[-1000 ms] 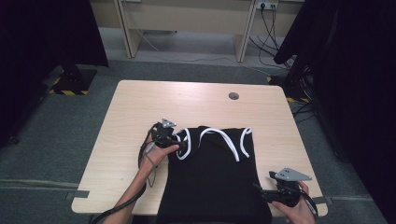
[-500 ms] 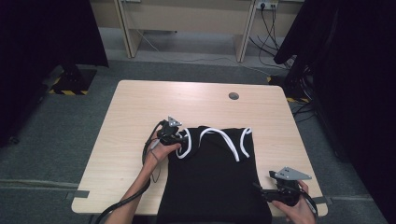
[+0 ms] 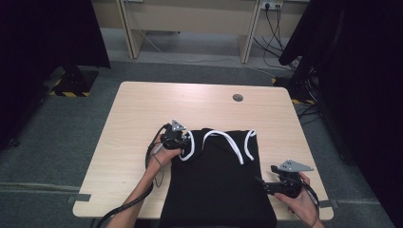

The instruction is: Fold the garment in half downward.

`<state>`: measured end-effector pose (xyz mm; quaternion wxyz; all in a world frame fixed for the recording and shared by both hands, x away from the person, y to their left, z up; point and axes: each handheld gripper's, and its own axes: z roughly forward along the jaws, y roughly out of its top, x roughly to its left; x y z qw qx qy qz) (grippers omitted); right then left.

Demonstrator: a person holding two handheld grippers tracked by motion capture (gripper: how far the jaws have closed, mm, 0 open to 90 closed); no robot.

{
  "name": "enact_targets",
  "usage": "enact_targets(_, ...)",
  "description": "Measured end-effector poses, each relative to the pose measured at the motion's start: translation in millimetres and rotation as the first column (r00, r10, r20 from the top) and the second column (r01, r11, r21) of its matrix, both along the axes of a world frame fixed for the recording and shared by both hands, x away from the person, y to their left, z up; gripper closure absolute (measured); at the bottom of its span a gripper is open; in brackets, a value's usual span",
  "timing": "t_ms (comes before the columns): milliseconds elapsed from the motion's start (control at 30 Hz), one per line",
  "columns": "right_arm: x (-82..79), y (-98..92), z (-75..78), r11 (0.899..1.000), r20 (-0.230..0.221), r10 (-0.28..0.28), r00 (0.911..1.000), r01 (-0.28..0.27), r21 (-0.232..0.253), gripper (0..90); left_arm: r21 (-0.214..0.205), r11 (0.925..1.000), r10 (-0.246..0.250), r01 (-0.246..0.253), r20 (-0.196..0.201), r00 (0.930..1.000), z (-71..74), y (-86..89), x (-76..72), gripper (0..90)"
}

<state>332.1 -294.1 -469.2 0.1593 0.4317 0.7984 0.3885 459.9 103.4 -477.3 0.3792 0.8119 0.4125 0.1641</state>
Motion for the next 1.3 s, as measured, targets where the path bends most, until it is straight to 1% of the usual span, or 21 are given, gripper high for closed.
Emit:
enact_targets(100, 12.4, 2.3, 4.6, 1.0, 0.005, -0.005, 1.0, 0.005, 0.008, 17.5, 0.001, 1.0, 0.0, 0.0, 0.0, 1.0, 0.0, 0.0, 0.0, 73.8)
enact_targets(267, 33.7, 7.2, 9.8, 1.0, 0.01, -0.011, 0.9999, 0.011, 0.005, 17.5, 0.0, 1.0, -0.003, 0.003, 0.008, 1.0, -0.6, 0.3, -0.5, 73.8)
enact_targets(333, 40.4, 9.1, 9.4, 1.0, 0.01, -0.013, 0.9999, 0.013, -0.002, 17.5, -0.002, 1.0, -0.003, 0.003, 0.01, 0.9999, -1.0, 0.9, -0.6, 73.8)
enact_targets(367, 43.7, 10.4, 8.8, 1.0, 0.004, -0.016, 0.9999, 0.016, -0.002, 17.5, -0.006, 1.0, -0.003, 0.003, 0.008, 1.0, -1.0, 1.1, -0.5, 73.8)
enact_targets(567, 62.4, 16.8, 8.1, 1.0, -0.002, -0.022, 0.9998, 0.022, -0.003, 17.6, -0.001, 1.0, -0.004, 0.004, 0.017, 0.9999, -1.4, 0.6, -1.1, 73.6)
enact_targets(700, 77.3, 20.1, 8.3, 1.0, -0.01, -0.027, 0.9996, 0.027, -0.001, 17.7, -0.001, 1.0, -0.005, 0.005, 0.014, 0.9999, -1.2, 0.8, -0.7, 73.5)
enact_targets(767, 85.6, 21.5, 8.5, 0.999, -0.015, -0.035, 0.9993, 0.035, -0.009, 17.6, -0.001, 1.0, -0.005, 0.005, 0.014, 0.9999, -1.2, 0.9, -0.7, 73.5)
enact_targets(867, 98.7, 23.7, 7.2, 0.999, -0.034, -0.05, 0.9982, 0.05, -0.001, 17.7, -0.003, 1.0, -0.005, 0.005, 0.011, 0.9999, -1.2, 1.3, -0.5, 73.4)
enact_targets(967, 110.5, 25.1, 6.1, 0.998, -0.031, -0.059, 0.9978, 0.059, -0.004, 17.3, -0.004, 1.0, -0.006, 0.006, 0.013, 0.9999, -1.3, 1.2, -0.4, 73.4)
enact_targets(1133, 128.3, 25.9, 6.5, 0.996, -0.035, -0.092, 0.9951, 0.092, -0.003, 17.0, -0.001, 1.0, -0.007, 0.007, 0.014, 0.9999, -1.3, 1.2, -0.5, 73.3)
enact_targets(1300, 143.8, 32.1, 7.1, 0.996, -0.048, -0.093, 0.9945, 0.093, 0.006, 16.9, -0.006, 1.0, -0.006, 0.007, 0.015, 0.9999, -1.6, 1.4, -0.5, 73.1)
